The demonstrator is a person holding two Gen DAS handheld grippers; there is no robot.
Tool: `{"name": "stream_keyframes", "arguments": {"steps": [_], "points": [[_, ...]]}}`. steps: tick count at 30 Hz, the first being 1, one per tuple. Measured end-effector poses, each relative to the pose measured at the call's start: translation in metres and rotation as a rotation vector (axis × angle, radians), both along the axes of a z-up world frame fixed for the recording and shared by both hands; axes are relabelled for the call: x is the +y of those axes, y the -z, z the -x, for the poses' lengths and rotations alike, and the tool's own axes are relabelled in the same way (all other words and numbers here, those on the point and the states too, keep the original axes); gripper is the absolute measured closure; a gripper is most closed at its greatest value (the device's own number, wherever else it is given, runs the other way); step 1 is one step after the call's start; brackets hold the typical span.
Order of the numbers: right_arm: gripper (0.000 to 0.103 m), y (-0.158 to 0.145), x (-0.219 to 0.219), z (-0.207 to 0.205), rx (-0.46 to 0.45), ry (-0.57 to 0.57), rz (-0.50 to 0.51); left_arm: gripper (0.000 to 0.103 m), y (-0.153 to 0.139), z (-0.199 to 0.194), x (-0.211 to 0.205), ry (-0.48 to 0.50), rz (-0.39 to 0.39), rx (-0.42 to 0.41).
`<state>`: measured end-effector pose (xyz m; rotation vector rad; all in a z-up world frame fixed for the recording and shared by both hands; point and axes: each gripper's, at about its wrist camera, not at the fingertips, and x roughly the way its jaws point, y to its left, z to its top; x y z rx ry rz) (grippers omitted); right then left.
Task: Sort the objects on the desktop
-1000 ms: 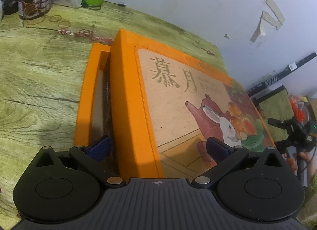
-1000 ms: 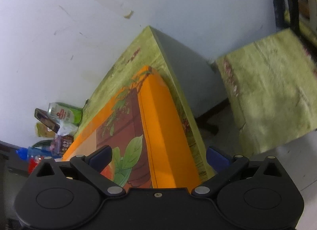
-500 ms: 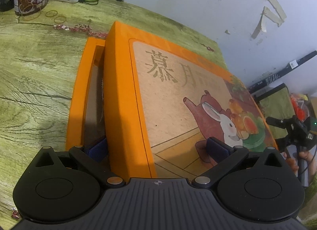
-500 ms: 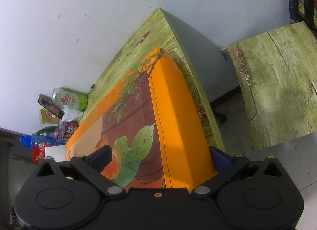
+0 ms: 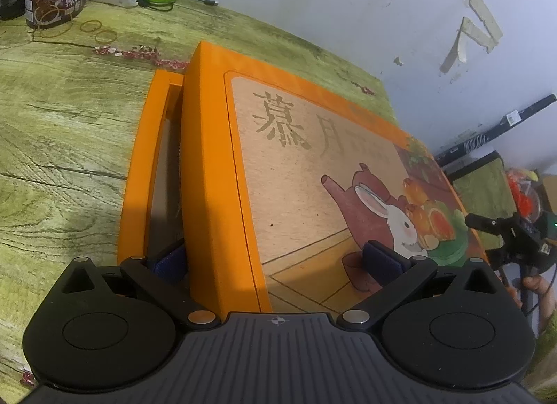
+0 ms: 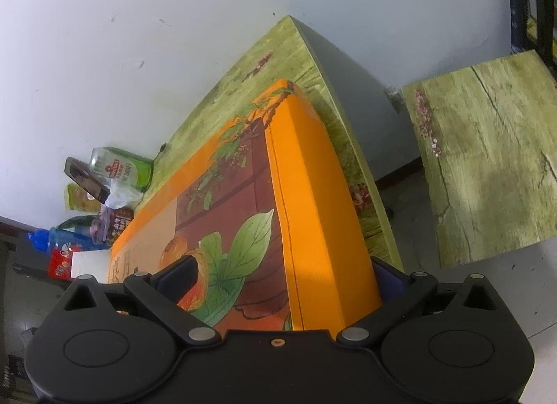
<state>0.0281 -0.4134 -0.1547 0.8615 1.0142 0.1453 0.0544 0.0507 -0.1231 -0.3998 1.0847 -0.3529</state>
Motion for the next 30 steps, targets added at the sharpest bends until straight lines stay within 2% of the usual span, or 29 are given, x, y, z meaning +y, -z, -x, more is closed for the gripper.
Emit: {"name": "stream_keyframes", "arguments": {"steps": [14, 22, 30], "points": [[0.000, -0.030, 0.021, 0.004, -0.064, -0.039, 0.040, 0.000, -0.013, 0.005, 0.024, -0.029, 0.021, -0.025], [0.000, -0.036, 0.034, 0.003, -0.083, -0.051, 0.020, 0.000, -0.018, 0.010, 0.039, -0.044, 0.020, -0.035], [0.000, -0.037, 0.050, 0.005, -0.081, -0.059, 0.015, 0.000, -0.010, 0.013, 0.057, -0.050, 0.034, -0.015]]}}
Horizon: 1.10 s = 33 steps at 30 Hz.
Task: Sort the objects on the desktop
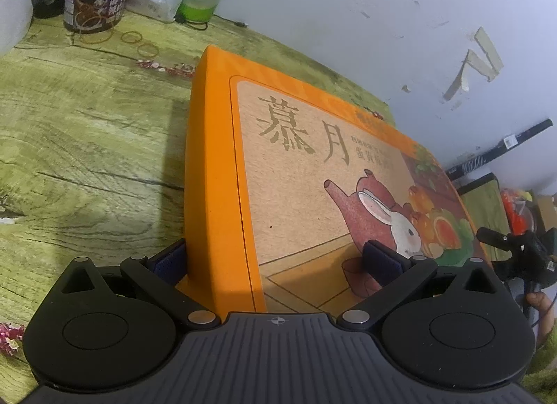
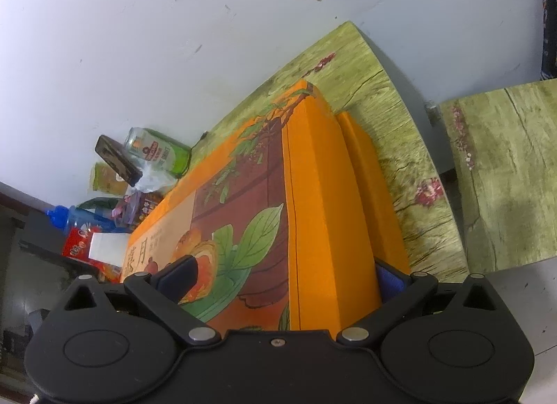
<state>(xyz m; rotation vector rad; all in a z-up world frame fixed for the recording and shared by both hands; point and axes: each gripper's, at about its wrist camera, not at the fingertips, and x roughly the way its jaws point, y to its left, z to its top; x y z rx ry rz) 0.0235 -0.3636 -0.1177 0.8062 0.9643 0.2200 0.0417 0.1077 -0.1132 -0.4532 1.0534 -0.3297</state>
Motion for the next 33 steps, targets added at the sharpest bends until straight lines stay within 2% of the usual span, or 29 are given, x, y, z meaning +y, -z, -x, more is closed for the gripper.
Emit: {"name": "stream_keyframes", "arguments": {"steps": [12, 33], "points": [[0.000, -0.004, 0.018, 0.007, -0.031, -0.013, 0.005, 0.000, 0.011, -0.007, 0.020, -0.006, 0.017, 0.051], [0.000, -0.005, 0.003, 0.024, -0.052, 0.040, -0.013, 0.000, 0.012, -0.022, 0.005, 0.040, 0.002, 0.054]]}}
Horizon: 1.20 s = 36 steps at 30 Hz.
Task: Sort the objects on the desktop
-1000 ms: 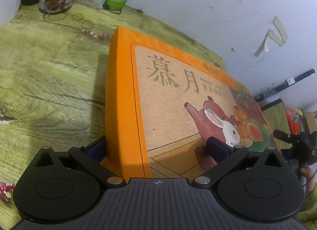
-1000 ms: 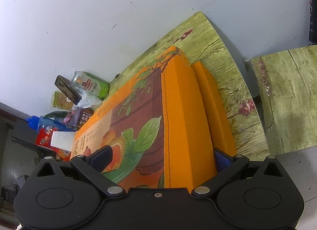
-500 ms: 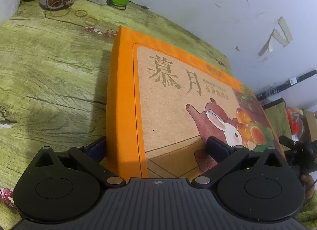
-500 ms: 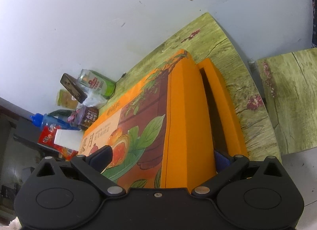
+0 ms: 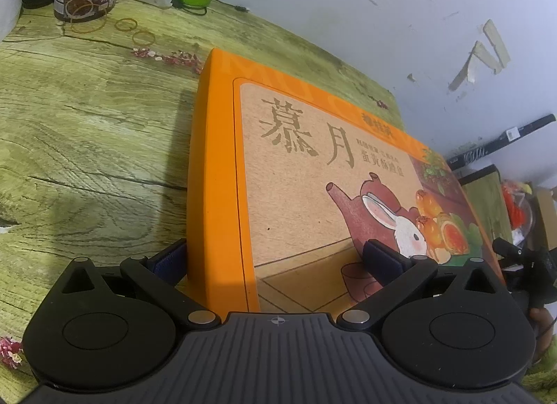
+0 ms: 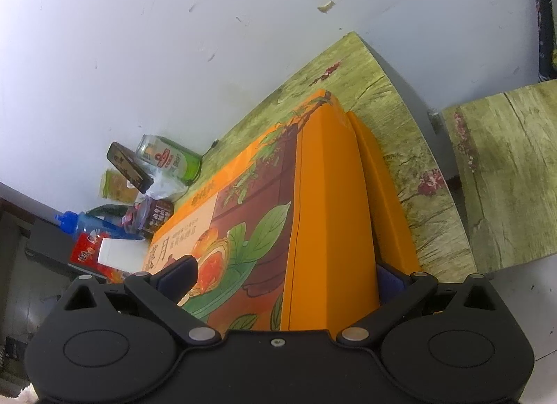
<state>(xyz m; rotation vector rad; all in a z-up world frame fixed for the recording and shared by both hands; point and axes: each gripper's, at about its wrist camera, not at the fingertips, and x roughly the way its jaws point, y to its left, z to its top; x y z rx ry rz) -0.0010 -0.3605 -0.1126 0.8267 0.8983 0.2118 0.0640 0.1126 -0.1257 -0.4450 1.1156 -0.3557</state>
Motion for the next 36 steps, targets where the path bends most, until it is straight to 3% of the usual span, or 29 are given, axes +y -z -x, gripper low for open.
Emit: {"name": "stream_keyframes", "arguments": {"steps": [36], "points": [[0.001, 0.018, -0.003, 0.003, 0.060, 0.002, -0.010, 0.000, 0.009, -0.004, -0.004, 0.007, -0.017, 0.020]]}}
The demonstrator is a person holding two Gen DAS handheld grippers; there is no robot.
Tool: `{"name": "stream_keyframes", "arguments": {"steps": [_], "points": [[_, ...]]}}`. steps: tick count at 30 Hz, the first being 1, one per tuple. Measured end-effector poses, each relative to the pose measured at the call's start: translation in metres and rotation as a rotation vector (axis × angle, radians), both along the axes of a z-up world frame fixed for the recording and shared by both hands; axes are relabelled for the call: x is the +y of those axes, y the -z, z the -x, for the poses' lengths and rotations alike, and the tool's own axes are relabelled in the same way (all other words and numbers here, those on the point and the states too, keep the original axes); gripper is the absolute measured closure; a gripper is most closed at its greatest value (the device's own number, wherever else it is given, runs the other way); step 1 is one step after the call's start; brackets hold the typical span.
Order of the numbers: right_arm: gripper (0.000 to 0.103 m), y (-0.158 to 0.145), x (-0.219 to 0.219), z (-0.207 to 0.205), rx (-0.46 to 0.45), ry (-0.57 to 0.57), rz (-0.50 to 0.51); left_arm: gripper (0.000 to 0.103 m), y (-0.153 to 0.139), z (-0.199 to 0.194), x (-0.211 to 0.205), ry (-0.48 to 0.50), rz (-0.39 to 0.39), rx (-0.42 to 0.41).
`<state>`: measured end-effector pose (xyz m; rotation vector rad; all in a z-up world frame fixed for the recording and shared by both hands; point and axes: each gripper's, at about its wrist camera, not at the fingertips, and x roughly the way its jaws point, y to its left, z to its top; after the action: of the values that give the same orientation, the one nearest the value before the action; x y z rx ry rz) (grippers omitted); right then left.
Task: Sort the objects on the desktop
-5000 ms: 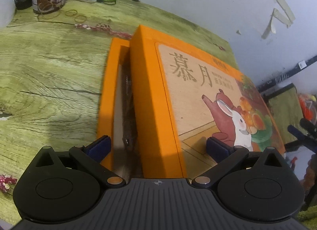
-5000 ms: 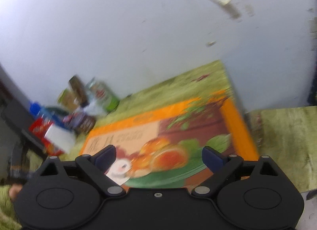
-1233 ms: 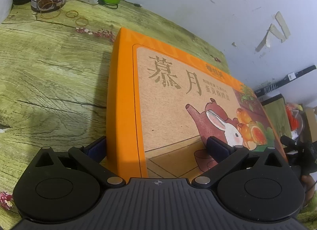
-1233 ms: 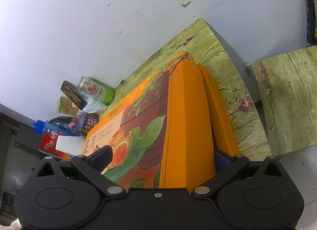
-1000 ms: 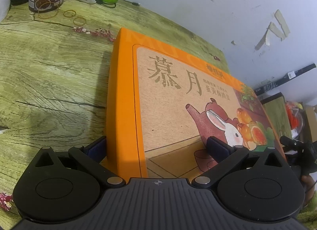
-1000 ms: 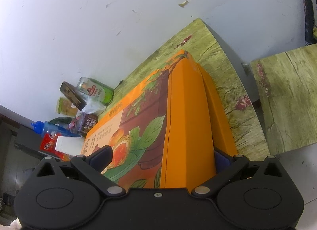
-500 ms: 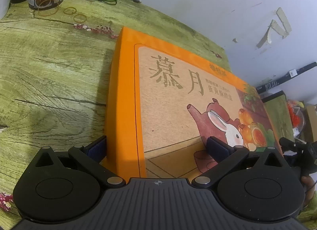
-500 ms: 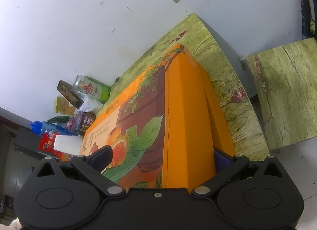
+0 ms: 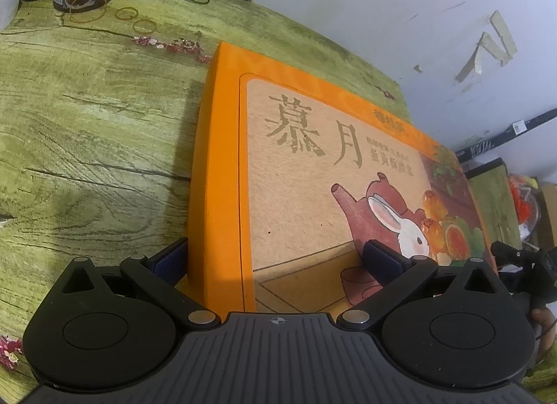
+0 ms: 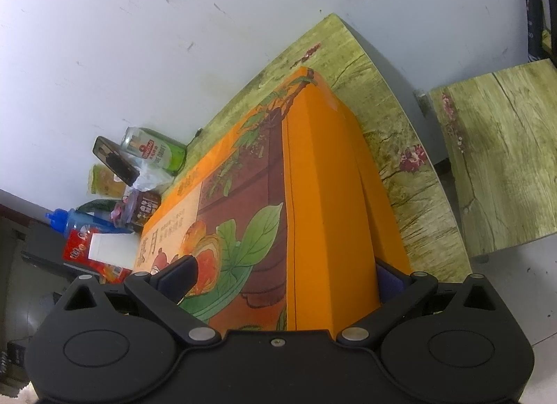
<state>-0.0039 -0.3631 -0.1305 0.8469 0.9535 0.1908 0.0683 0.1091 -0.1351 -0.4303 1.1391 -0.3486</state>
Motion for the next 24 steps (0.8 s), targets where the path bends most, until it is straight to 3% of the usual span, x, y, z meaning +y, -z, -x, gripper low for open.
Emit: {"name": "stream_keyframes", "arguments": {"steps": [13, 24], "points": [[0.001, -0.0027, 0.0004, -0.0022, 0.012, -0.013, 0.021, 0.000, 0.0013, 0.0005, 0.0000, -0.003, 0.002, 0.004], [0.001, -0.0073, 0.0095, -0.0058, 0.034, -0.054, 0.103, 0.000, 0.0036, -0.0002, -0.0009, 0.000, -0.002, 0.014]]}}
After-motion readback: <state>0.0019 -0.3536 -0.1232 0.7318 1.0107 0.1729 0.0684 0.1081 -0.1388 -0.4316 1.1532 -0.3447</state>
